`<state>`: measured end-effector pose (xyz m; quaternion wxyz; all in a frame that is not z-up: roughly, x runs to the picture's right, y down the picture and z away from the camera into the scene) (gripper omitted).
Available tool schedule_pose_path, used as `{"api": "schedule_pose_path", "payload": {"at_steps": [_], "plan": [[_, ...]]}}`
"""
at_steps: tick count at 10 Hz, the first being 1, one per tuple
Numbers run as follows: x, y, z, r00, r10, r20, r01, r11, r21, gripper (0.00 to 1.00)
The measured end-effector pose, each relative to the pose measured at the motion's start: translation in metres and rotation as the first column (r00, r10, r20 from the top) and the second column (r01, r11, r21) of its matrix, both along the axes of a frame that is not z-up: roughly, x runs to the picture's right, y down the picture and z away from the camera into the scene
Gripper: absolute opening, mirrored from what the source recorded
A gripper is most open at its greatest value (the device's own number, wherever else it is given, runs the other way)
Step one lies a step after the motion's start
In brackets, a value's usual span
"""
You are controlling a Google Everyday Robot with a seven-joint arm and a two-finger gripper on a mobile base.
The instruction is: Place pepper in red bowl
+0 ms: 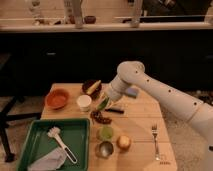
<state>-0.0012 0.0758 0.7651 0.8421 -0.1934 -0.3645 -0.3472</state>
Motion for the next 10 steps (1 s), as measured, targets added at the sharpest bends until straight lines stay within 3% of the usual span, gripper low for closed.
{"api": "schedule_pose_path", "payload": {"at_steps": [2,4,10], "plan": [[0.002,0.001,0.006,1.0,0.02,0.011,-0.02,0.9998,-0.007,0.0],[-0.006,-0.009,0.025,0.999,0.023,0.032,-0.022,0.9997,-0.012,0.0],[-0.047,-0.038,0.054,0.997,-0.04,0.072,0.041,0.9991,-0.01,0.0]]}}
